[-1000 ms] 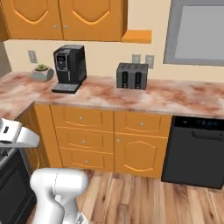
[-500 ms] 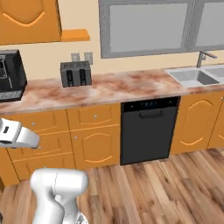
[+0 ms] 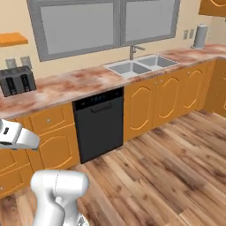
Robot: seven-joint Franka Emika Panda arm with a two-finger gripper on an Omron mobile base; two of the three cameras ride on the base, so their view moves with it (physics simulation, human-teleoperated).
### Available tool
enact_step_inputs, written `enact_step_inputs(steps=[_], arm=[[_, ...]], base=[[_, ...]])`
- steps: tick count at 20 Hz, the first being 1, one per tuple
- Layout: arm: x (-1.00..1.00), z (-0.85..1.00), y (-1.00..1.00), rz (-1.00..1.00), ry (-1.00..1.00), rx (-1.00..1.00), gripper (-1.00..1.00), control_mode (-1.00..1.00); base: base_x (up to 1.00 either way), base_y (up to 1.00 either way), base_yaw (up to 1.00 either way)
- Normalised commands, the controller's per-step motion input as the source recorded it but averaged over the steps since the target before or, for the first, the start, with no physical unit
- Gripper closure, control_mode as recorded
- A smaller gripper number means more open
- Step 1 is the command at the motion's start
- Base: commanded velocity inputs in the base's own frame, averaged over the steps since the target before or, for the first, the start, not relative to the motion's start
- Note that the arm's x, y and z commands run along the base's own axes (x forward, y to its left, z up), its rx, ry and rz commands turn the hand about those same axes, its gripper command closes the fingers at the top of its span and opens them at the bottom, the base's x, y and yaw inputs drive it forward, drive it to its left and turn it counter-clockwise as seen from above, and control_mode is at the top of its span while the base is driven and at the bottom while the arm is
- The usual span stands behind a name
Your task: Collect the paprika, ketchup, and shaker from the cabinet and place them next to the stove.
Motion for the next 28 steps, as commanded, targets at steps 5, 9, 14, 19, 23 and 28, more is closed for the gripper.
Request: enact_step_inputs(steps=[5,9,14,19,23,28], arm=[[0.00,0.00,0.00,0.00,0.00,0.00,-1.00,1.00],[0.00,0.00,0.00,0.00,0.00,0.00,-1.00,1.00],[0.00,0.00,0.00,0.00,0.00,0.00,-1.00,1.00],[0.00,0.00,0.00,0.00,0.00,0.00,-1.00,1.00],[0.00,0.00,0.00,0.00,0.00,0.00,-1.00,1.00],[0.00,0.00,0.00,0.00,0.00,0.00,-1.00,1.00]], base=[[0.00,0.00,-0.60],[0.02,0.00,-0.59],[0.10,0.00,-0.57],[0.38,0.08,-0.52],[0.77,0.31,-0.38],[0.96,0.41,-0.28]])
